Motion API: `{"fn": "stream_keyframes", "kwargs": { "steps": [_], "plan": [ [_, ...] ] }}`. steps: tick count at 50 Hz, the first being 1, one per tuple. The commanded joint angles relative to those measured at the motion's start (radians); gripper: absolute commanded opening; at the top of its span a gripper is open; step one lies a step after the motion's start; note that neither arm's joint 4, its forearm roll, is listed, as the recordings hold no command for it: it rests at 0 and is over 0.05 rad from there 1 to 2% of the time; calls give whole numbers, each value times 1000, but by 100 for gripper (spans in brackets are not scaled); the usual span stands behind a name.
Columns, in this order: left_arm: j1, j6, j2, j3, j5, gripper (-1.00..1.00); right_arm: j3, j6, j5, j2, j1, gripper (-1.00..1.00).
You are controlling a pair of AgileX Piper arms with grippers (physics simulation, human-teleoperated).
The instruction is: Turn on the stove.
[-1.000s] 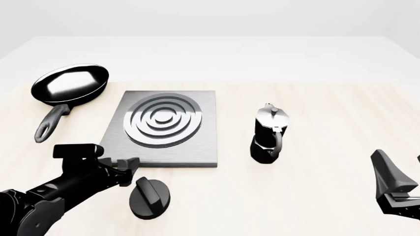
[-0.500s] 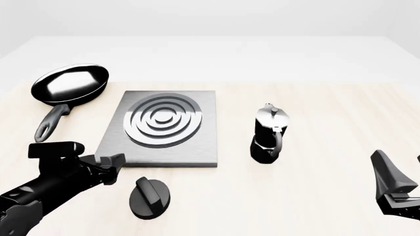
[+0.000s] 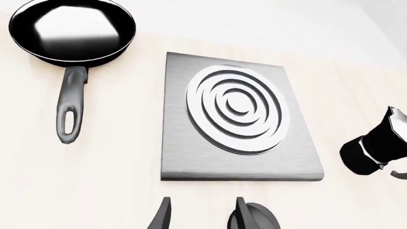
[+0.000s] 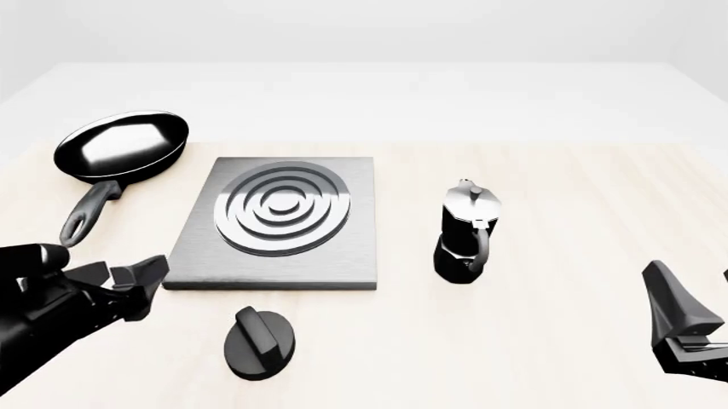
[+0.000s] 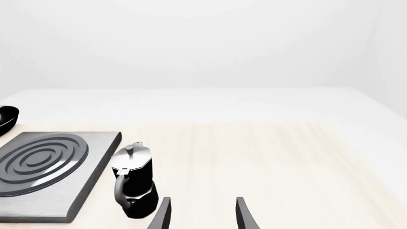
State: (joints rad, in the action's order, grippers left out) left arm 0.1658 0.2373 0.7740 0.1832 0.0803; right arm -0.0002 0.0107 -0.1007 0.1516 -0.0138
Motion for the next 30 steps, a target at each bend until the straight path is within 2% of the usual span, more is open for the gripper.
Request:
{"fn": "stream_keyframes", "kwargs": {
  "steps": [1,7,8,14,26,30],
  "plan": [
    [-21,-4,-241,28,-210,100,0,1,-2,3,-1,100],
    [-15,5,-358,42,-314,100,0,1,5,-6,1,100],
    [-37,-2,-403,48,-346,100,0,0,7,-10,2,100],
    [-29,-6,-486,54,-422,100,0,1,6,-10,1,100],
    [32,14,-750,97,-641,100,0,4,16,-23,5,100],
    [37,28,-774,139,-635,100,0,7,20,-29,4,100]
  ]
}}
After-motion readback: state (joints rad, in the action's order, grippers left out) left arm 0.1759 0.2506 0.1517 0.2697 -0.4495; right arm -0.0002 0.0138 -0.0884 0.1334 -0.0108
